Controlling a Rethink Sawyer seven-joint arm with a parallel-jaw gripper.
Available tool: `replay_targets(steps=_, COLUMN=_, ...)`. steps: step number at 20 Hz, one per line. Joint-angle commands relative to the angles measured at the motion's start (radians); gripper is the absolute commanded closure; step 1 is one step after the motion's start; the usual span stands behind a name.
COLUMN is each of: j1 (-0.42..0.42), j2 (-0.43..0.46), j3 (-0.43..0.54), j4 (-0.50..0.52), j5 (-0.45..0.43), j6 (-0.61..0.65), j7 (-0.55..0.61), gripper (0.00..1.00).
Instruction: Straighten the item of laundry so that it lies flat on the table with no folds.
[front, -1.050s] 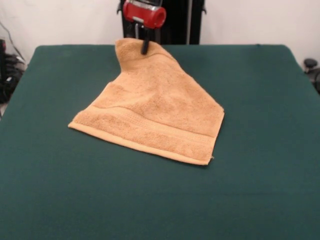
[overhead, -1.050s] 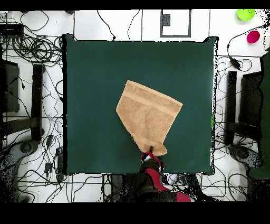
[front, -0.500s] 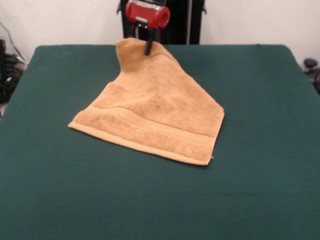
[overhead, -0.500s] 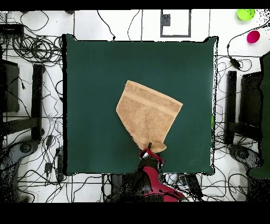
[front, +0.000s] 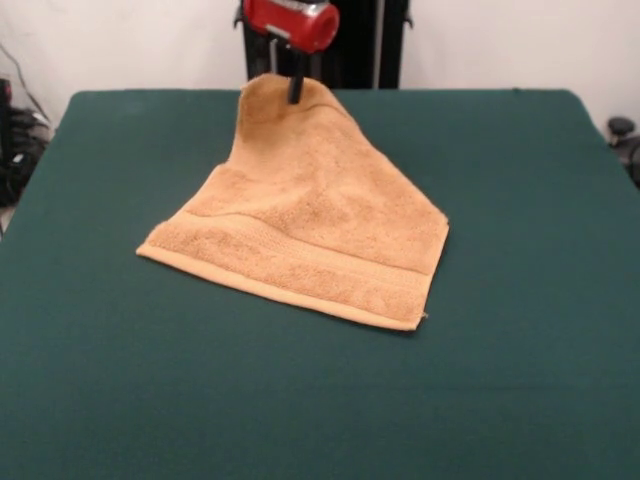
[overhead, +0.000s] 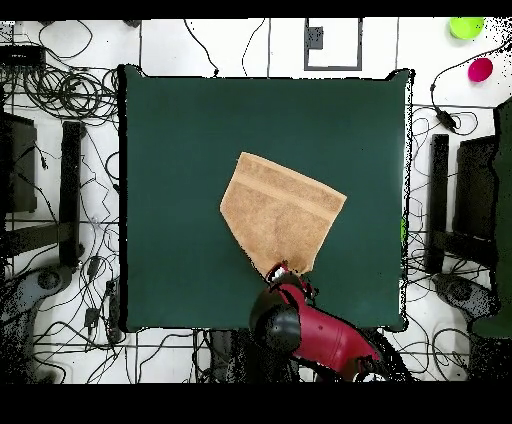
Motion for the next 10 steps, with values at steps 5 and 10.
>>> replay_targets(steps=5, j1=0.133, j2=-0.178, j3=-0.028, j4=-0.300, j5=-0.023, j6=0.430, j7=-0.006, gripper=0.00)
replay_targets(steps=10, j1=0.125, j2=-0.210, j3=-0.017, j4=-0.301, j5=-0.047, j6=0.465, j7=0.008, gripper=0.00)
